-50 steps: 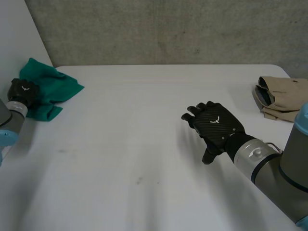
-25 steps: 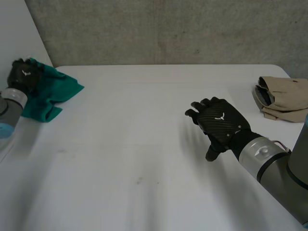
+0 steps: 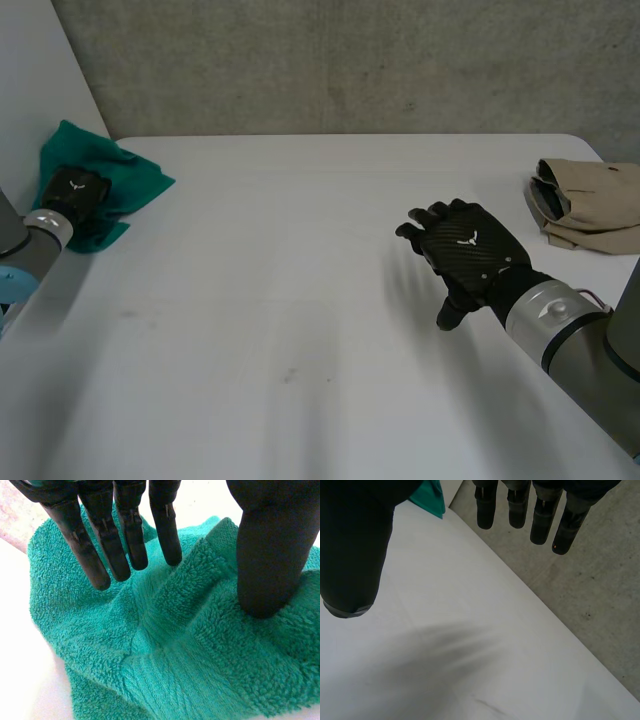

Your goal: Fold the laundry.

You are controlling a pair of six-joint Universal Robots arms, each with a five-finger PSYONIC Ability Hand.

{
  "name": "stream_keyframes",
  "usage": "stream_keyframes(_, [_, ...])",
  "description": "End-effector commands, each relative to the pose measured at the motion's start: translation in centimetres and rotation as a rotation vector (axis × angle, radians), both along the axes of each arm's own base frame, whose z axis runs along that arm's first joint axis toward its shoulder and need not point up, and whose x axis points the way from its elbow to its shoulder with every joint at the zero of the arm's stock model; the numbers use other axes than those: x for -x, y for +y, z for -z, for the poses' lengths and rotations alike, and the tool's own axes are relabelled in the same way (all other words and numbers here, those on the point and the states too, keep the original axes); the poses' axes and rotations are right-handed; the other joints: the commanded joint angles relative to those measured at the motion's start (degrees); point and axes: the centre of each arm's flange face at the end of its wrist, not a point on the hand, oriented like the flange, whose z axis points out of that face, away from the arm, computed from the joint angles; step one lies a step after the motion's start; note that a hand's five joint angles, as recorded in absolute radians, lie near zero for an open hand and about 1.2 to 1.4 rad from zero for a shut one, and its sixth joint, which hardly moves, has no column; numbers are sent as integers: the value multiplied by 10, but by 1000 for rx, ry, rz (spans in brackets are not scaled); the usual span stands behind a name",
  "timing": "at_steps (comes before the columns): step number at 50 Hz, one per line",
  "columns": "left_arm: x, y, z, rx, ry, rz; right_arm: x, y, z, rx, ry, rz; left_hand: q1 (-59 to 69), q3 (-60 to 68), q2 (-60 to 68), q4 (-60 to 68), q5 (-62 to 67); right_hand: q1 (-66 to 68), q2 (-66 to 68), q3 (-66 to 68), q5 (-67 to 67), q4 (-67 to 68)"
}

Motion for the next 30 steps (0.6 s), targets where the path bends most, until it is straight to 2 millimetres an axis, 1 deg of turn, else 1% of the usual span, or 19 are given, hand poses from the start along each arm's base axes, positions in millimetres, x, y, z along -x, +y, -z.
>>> stream_keyframes(1, [0,-3,-10,36,-21,-45,1,-3,0,1,0,8,442,452,451,450,456,-15,-25,-23,-41,-34])
stream_keyframes(2, [1,-3,-15,45,-24,-57,1,-3,0,1,0,8,442,452,451,450,456,-15,-25,-23,-41,-34])
stream_keyframes(3, [1,-2,-31,68,-28,-80,1,-3,0,3,0,8,442,452,451,450,456,-15,-25,-23,-41,-34])
stream_keyframes(5, [7,2,-46,86,-22,-86,2,-4,0,4,-1,9,442,452,451,450,456,-15,-25,-23,-41,-34])
stream_keyframes(6, [15,9,-59,97,-13,-74,1,-4,-1,6,-1,9,442,452,451,450,456,-15,-25,-23,-41,-34])
stream_keyframes(9, [33,20,-74,99,23,-41,2,-5,-1,7,-2,11,442,452,451,450,456,-15,-25,-23,-41,-34])
stream_keyframes(10, [45,29,-83,86,59,-17,2,-5,-1,7,-2,12,442,452,451,450,456,-15,-25,-23,-41,-34])
stream_keyframes(13, [67,49,-96,54,127,22,5,-8,-1,7,-2,23,442,452,451,450,456,-15,-25,-23,-41,-34])
stream_keyframes(14, [82,67,-103,15,175,52,5,-9,-2,7,-4,25,442,452,451,450,456,-15,-25,-23,-41,-34])
stream_keyframes(17, [105,100,-115,-46,249,104,9,-12,-4,15,-6,42,442,452,451,450,456,-15,-25,-23,-41,-34])
stream_keyframes(18, [122,126,-125,-82,300,153,10,-13,-4,15,-6,45,442,452,451,450,456,-15,-25,-23,-41,-34])
stream_keyframes(21, [148,169,-136,-147,379,242,15,-17,-10,31,-10,69,442,452,451,450,456,-15,-25,-23,-41,-34])
stream_keyframes(22, [166,202,-139,-203,428,313,16,-18,-11,36,-11,75,442,452,451,450,456,-15,-25,-23,-41,-34])
stream_keyframes(25, [192,253,-141,-296,490,428,21,-23,-15,49,-15,95,442,452,451,450,456,-15,-25,-23,-41,-34])
stream_keyframes(26, [206,287,-142,-356,524,501,22,-23,-16,49,-15,98,442,452,451,450,456,-15,-25,-23,-41,-34])
stream_keyframes(28, [216,317,-140,-421,553,566,24,-24,-16,51,-17,105,442,452,451,450,456,-15,-25,-23,-41,-34])
stream_keyframes(29, [224,344,-137,-474,566,624,25,-25,-18,55,-18,109,442,452,451,450,456,-15,-25,-23,-41,-34])
stream_keyframes(30, [228,356,-135,-494,565,648,25,-25,-18,57,-18,111,416,425,424,424,430,-15,-25,-23,-41,-34])
